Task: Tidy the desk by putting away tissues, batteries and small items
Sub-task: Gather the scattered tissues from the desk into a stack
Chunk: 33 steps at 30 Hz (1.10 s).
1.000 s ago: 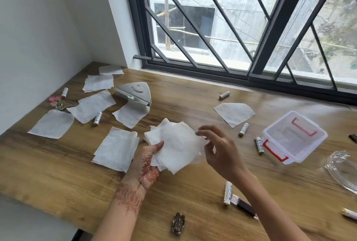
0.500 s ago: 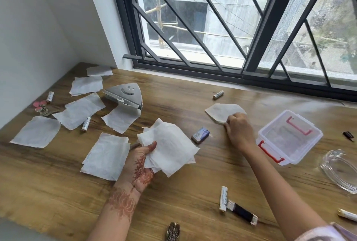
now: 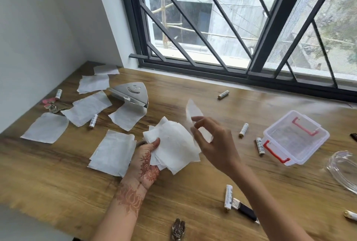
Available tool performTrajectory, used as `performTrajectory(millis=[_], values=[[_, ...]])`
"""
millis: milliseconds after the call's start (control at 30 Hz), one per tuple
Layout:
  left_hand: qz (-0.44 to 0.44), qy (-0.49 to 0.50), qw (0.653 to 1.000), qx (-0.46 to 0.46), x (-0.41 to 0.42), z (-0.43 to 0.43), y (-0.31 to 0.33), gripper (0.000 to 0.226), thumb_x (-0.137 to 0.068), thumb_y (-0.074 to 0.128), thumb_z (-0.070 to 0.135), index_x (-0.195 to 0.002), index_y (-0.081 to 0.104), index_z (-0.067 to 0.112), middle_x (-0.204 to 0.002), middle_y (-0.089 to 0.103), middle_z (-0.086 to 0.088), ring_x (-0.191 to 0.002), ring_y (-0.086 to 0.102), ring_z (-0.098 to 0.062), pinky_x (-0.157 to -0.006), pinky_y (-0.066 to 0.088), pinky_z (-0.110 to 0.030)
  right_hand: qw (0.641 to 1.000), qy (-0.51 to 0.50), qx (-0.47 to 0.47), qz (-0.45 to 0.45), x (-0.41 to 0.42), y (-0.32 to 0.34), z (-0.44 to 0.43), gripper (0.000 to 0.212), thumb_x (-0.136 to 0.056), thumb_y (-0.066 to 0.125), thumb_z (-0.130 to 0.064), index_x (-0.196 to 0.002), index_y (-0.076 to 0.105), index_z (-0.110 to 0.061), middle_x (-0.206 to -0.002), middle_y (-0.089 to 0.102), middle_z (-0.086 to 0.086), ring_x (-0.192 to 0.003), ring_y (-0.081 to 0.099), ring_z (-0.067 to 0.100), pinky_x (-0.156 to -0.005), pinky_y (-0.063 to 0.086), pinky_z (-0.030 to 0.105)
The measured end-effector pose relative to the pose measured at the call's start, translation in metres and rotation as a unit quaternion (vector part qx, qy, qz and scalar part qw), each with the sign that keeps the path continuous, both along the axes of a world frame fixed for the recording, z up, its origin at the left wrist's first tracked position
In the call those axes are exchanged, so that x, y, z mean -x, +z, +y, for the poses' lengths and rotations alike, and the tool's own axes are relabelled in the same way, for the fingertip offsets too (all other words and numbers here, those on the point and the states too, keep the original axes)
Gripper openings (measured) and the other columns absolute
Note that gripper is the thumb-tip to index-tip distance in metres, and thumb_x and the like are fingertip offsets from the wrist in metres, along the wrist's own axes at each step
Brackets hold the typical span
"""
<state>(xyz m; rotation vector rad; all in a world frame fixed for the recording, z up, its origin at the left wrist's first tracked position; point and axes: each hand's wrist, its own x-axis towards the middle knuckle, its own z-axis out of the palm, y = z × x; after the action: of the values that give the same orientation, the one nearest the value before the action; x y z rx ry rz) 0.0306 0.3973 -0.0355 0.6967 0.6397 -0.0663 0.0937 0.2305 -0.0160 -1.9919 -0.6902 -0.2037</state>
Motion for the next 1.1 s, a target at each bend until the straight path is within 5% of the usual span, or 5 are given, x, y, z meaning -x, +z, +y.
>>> performTrajectory(millis=[200, 267, 500, 933, 1100], values=[[-0.052, -0.003, 0.997, 0.06, 0.014, 0.002, 0.002, 0.055, -0.065, 0.079, 0.017, -0.115, 0.06, 0.007, -0.098, 0.07, -0.019, -0.078, 0.071, -0.028, -0.059, 0.059, -0.043, 0.976, 0.167, 0.12, -0.069, 0.041, -0.007, 0.016, 0.009, -0.093, 0.05, -0.018, -0.092, 0.056, -0.012, -0.126, 0.059, 0.001, -0.119, 0.051, 0.008, -0.089, 0.041, 0.013], [-0.062, -0.02, 0.995, 0.074, 0.018, 0.002, 0.005, 0.026, -0.083, 0.064, 0.025, -0.1, 0.071, 0.006, -0.093, 0.072, -0.018, -0.077, 0.071, -0.027, -0.061, 0.059, -0.043, 0.965, 0.209, 0.139, -0.079, 0.047, -0.01, 0.019, 0.012, -0.095, 0.048, -0.018, -0.096, 0.056, -0.009, -0.127, 0.058, 0.002, -0.123, 0.048, 0.009, -0.097, 0.037, 0.012], [-0.108, -0.015, 0.992, 0.067, 0.037, 0.01, 0.014, 0.053, -0.089, 0.039, 0.049, -0.122, 0.057, 0.012, -0.118, 0.063, -0.019, -0.1, 0.066, -0.028, -0.085, 0.054, -0.045, 0.95, 0.259, 0.16, -0.063, 0.061, -0.009, 0.032, 0.032, -0.094, 0.039, -0.031, -0.104, 0.057, -0.006, -0.13, 0.055, 0.005, -0.128, 0.041, 0.01, -0.108, 0.024, 0.012], [0.003, 0.15, 0.985, -0.079, 0.085, 0.074, 0.006, 0.019, -0.095, 0.044, 0.018, -0.103, 0.055, 0.005, -0.066, 0.072, -0.007, -0.054, 0.069, -0.013, -0.042, 0.052, -0.024, 0.996, 0.059, 0.064, 0.032, 0.053, -0.023, 0.101, 0.009, -0.09, 0.056, -0.016, -0.092, 0.063, -0.01, -0.095, 0.064, -0.001, -0.09, 0.058, 0.015, -0.069, 0.04, 0.012], [0.048, 0.168, 0.979, -0.105, 0.099, 0.107, 0.011, 0.025, -0.097, 0.037, 0.016, -0.08, 0.05, 0.004, -0.104, 0.06, -0.012, -0.037, 0.06, -0.004, -0.034, 0.045, -0.016, 0.983, 0.015, 0.164, 0.078, 0.034, -0.042, 0.133, 0.023, -0.09, 0.054, -0.021, -0.107, 0.062, -0.007, -0.112, 0.062, 0.005, -0.11, 0.051, 0.019, -0.081, 0.036, 0.021]])
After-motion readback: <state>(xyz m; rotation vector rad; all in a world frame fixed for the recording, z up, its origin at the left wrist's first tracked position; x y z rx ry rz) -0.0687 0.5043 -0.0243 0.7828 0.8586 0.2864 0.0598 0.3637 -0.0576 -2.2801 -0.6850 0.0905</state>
